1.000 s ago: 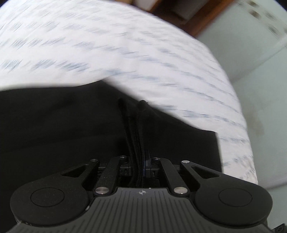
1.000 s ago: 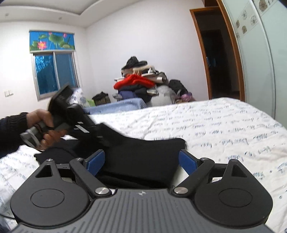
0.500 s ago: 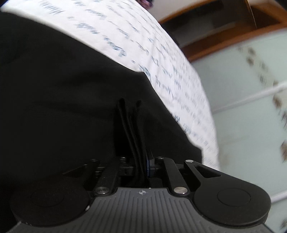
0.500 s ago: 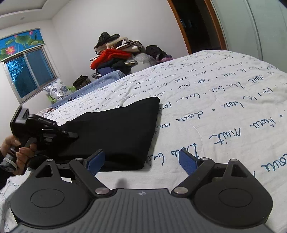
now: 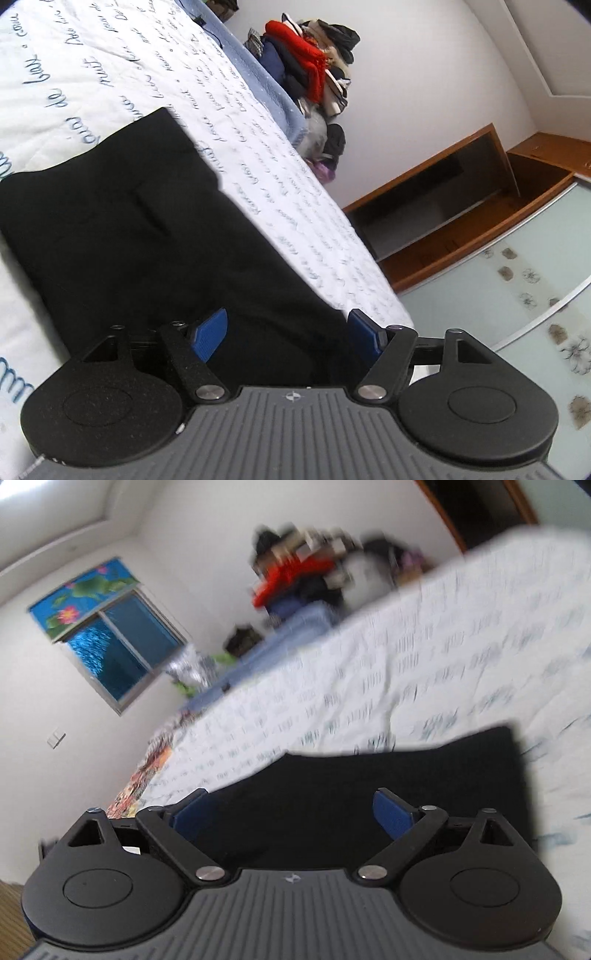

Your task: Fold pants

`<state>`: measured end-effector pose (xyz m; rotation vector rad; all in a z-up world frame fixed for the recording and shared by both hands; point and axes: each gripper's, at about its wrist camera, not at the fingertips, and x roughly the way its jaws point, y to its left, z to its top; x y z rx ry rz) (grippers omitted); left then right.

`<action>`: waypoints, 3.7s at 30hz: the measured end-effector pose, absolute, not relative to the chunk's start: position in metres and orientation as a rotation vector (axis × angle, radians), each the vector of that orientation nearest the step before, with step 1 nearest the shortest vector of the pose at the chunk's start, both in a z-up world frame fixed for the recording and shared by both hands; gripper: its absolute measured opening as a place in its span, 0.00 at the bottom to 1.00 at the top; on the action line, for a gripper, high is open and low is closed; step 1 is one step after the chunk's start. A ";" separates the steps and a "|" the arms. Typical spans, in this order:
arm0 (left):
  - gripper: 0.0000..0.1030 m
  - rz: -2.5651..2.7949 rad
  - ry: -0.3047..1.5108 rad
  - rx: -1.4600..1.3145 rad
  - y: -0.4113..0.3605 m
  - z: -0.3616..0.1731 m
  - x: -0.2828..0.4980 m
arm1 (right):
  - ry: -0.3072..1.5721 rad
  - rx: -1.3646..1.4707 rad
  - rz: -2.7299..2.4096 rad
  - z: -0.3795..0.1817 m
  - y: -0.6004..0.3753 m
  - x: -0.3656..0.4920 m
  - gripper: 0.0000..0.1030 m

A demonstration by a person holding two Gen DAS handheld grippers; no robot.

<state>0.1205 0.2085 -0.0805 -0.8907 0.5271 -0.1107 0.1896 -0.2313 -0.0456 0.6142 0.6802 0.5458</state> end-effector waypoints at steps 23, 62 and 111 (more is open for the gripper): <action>0.83 -0.189 0.411 -0.721 0.198 -0.093 0.107 | 0.468 -0.450 0.613 -0.047 -0.045 0.123 0.93; 0.85 -0.189 0.412 -0.695 0.200 -0.092 0.105 | 0.369 -0.726 0.677 -0.088 -0.021 0.069 0.09; 0.99 0.224 0.212 -0.772 0.274 -0.059 -0.014 | 0.481 -0.093 0.706 -0.030 -0.136 0.094 0.84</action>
